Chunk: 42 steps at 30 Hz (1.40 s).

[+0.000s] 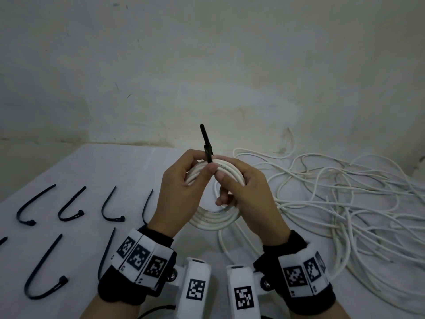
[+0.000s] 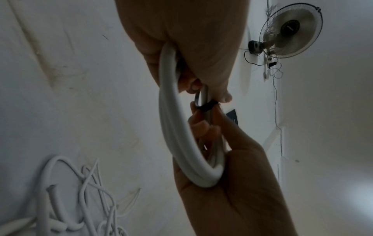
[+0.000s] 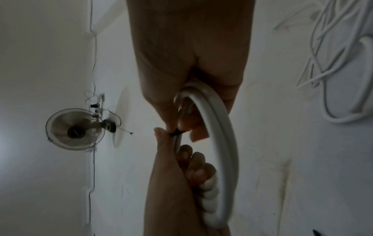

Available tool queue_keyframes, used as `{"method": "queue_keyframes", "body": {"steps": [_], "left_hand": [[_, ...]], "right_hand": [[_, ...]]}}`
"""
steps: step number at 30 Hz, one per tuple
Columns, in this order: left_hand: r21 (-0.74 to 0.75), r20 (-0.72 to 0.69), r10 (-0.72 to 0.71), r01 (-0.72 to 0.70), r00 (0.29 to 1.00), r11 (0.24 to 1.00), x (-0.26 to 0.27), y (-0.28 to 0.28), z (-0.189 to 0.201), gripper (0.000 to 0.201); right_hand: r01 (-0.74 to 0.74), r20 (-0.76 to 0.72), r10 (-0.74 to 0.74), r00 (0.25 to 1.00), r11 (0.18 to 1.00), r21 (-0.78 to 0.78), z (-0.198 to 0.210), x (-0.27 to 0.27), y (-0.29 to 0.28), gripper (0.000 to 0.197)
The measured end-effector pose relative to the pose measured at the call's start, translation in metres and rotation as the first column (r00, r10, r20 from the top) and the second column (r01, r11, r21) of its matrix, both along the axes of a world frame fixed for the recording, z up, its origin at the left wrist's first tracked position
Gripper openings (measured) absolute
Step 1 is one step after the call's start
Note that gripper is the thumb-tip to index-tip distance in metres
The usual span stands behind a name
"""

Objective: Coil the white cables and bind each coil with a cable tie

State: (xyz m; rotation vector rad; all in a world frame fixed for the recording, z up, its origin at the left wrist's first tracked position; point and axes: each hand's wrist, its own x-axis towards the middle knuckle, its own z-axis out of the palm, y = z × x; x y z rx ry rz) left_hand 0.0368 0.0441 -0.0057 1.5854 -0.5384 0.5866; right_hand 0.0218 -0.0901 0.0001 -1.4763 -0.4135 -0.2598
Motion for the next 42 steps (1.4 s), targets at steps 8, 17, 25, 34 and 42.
{"method": "queue_keyframes", "body": {"steps": [8, 17, 25, 34, 42], "left_hand": [[-0.051, -0.126, -0.207, 0.202, 0.97, 0.978, -0.009, -0.002, 0.001, 0.019], [-0.137, -0.105, -0.203, 0.188, 0.973, 0.972, -0.008, 0.001, 0.003, 0.026], [-0.131, -0.146, -0.195, 0.177, 0.97, 0.976, -0.007, -0.002, 0.001, 0.032], [-0.085, -0.139, -0.174, 0.163, 0.975, 0.983, -0.007, -0.001, 0.001, 0.03], [0.014, -0.151, -0.136, 0.14, 0.979, 0.99, -0.006, 0.0, -0.001, 0.026]], "right_hand": [[0.065, -0.044, -0.062, 0.997, 0.997, 0.053, 0.023, 0.013, -0.009, 0.012], [0.228, 0.169, -0.188, 0.967, 0.938, -0.262, 0.031, 0.014, -0.027, 0.011], [0.262, 0.212, -0.196, 0.957, 0.898, -0.353, 0.027, 0.019, -0.031, 0.009], [0.172, 0.177, -0.112, 0.978, 0.913, -0.371, 0.027, 0.017, -0.033, 0.007], [0.178, 0.147, -0.134, 0.98, 0.918, -0.354, 0.017, 0.016, -0.036, 0.004]]}}
